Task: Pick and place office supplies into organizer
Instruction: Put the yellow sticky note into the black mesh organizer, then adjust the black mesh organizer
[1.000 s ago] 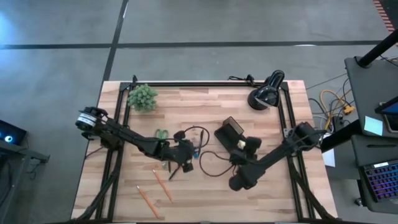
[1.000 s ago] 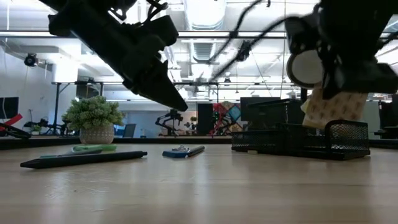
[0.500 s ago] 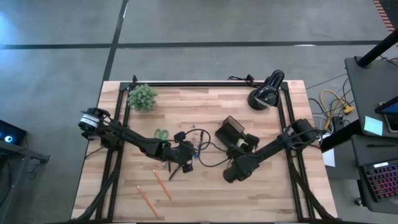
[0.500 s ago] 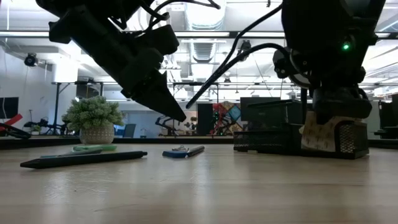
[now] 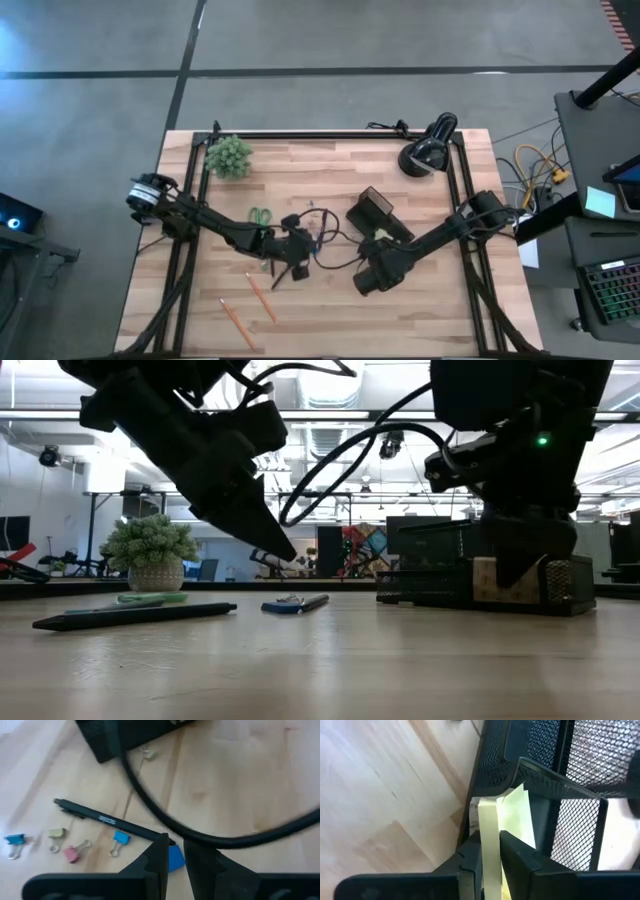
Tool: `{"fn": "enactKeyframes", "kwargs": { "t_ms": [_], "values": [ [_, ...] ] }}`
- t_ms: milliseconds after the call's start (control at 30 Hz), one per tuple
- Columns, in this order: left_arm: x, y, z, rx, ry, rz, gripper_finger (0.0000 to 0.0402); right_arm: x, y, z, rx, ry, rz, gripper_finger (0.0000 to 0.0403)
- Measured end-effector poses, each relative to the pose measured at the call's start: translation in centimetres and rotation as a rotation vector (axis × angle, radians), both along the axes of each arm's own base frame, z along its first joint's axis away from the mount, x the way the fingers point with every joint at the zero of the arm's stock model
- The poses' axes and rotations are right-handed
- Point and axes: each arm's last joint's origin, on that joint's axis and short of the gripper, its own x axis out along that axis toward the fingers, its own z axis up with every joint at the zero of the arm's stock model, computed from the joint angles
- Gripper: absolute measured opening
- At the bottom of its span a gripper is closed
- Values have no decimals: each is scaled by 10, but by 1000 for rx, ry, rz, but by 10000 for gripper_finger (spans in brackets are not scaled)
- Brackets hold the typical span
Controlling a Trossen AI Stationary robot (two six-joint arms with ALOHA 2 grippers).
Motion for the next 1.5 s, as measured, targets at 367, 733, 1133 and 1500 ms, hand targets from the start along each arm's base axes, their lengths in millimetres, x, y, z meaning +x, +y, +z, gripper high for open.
{"fn": "enactKeyframes", "kwargs": {
  "t_ms": [367, 733, 1133, 1500],
  "values": [
    [-1, -2, 8, -58, -8, -55, 44, -1, 2, -1, 52, -43, -133, 137],
    [-2, -1, 23, -70, -51, -56, 44, 3, 8, 6, 104, -75, -204, 216],
    [3, 12, 48, -214, -117, -1, 44, -14, 13, 48, 46, -130, -353, 225],
    [-6, 25, 70, -328, -194, 58, 44, -46, -20, 104, 193, -145, -456, 171]
  ]
}}
